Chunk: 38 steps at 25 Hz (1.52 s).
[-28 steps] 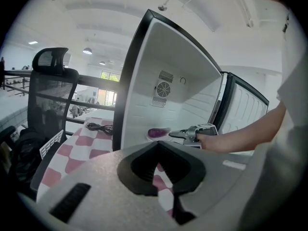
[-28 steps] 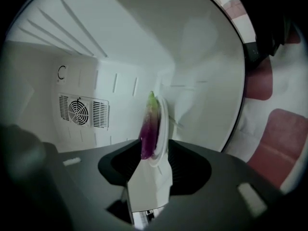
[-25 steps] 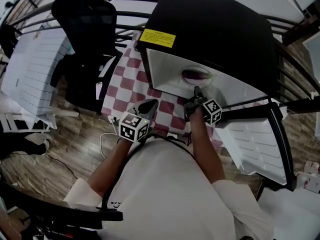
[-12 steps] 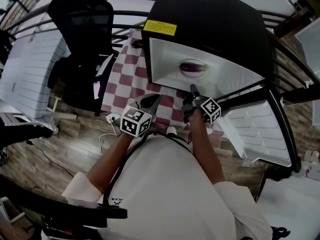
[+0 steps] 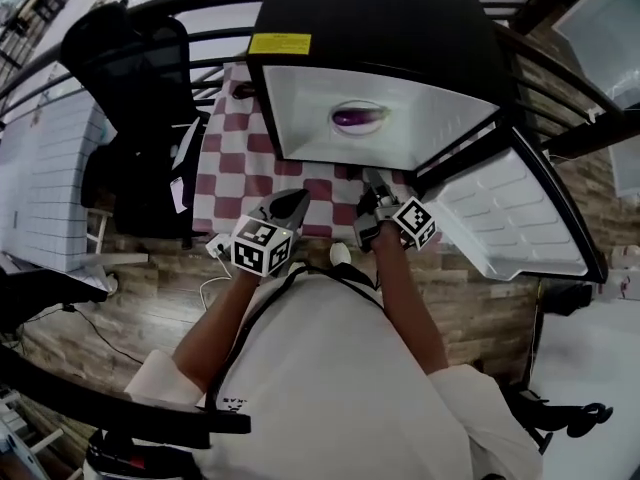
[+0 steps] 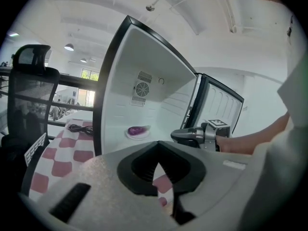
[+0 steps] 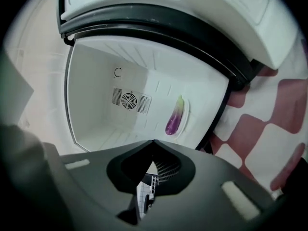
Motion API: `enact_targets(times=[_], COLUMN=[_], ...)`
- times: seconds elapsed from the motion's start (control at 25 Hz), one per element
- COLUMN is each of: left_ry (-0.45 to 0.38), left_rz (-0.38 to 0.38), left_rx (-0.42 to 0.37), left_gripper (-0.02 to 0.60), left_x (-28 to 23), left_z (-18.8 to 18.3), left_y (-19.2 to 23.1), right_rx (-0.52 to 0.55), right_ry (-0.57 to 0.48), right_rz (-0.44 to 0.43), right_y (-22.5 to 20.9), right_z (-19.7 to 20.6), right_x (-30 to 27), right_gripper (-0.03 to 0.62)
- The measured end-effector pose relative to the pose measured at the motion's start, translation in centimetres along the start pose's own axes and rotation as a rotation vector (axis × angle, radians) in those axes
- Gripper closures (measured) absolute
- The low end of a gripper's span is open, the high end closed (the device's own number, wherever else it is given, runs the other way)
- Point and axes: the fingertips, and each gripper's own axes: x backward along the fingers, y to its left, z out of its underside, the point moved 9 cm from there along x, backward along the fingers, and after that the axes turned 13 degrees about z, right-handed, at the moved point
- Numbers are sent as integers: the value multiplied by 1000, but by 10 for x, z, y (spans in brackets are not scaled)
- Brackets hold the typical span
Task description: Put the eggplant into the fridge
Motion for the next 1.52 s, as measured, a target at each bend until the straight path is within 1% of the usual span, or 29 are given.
enact_targets(times=[0.12,0.24,0.4,0.48,0.6,0.68,0.8,1.08,1.2,1.52], left_ry=[-2,1,23,28,21,13,-2,-18,-31,-31], left_rz=[28,55,95,110,119,115,93,36,19,7], left_rx=[-3,-6,-39,-49,-54,-55,-59,-30,-16,-4], left_gripper=[578,578,578,578,578,578,578,578,578,578], left_x=[1,2,1,1,1,3,4,-5,-9,-21], left_z=[0,2,4,5,4,2,-1,-3,-3,-3], left_y=[-6,-11,-18,-21,-25,-29,-32,-37,-38,-43], right_rx=[20,86,176,242,395,483,565,669,672,683], right_ry=[-1,-5,-44,-55,-60,-55,-48,-5,-5,15], right_rz=[-20,-29,-39,-37,-31,-38,-46,-46,-57,-84], right_y=[6,14,25,31,38,43,46,42,42,46], right_z=[4,7,8,11,16,18,15,-7,-15,-24], right_x=[19,39,70,85,100,107,115,122,122,114], right_gripper=[588,588,588,588,589,589,589,589,589,589])
